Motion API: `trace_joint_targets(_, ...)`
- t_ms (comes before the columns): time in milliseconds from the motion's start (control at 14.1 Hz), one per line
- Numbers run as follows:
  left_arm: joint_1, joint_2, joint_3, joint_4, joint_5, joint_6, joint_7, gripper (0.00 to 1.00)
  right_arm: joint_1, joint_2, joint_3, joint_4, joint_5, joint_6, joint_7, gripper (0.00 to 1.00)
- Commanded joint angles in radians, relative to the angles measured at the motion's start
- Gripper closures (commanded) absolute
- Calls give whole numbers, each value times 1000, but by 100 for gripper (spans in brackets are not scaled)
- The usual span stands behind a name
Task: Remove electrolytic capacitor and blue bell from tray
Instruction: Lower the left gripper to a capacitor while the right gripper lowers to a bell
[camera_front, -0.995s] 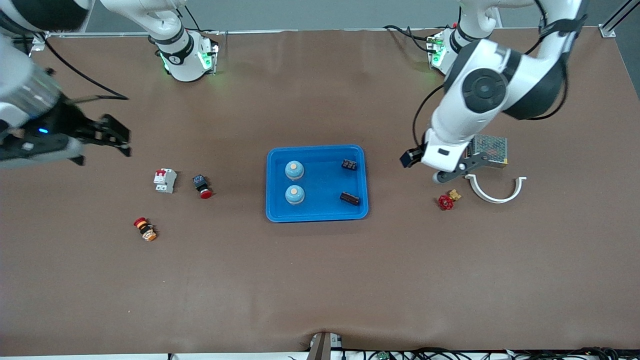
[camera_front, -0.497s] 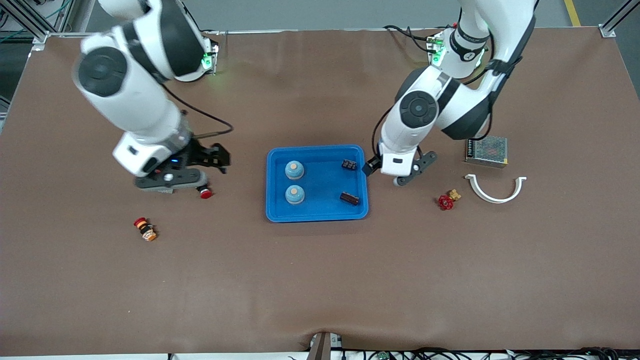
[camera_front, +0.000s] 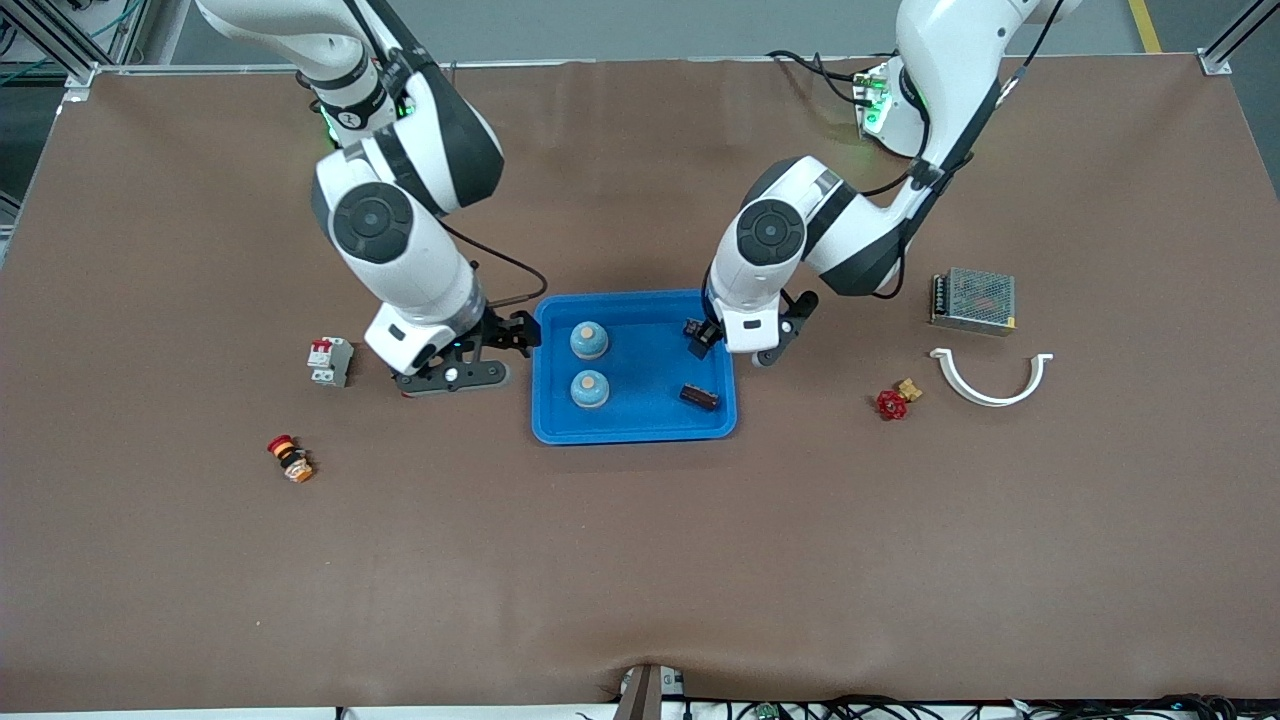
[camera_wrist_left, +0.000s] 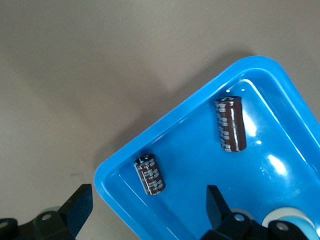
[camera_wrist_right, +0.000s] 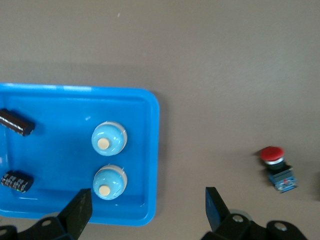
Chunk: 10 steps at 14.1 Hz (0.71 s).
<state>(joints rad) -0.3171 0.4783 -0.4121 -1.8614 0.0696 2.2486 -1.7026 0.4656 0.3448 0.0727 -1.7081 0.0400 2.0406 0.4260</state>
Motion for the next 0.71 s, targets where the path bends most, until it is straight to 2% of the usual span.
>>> trace_joint_targets(0, -29, 45, 7, 11, 21, 29, -142, 0, 44, 31, -10, -1, 20, 12, 36, 0)
trace_joint_targets(284, -42, 83, 9, 18, 113, 37, -357, 0, 105, 98, -11, -1, 18, 78, 102, 0)
trace_joint_targets(497, -50, 109, 9, 25, 136, 51, -379, 3, 134, 134, -11, -20, 18, 111, 108, 0)
trace_joint_targets(639, -60, 124, 9, 25, 142, 75, -385, 11, 148, 132, -11, -79, 18, 179, 108, 0)
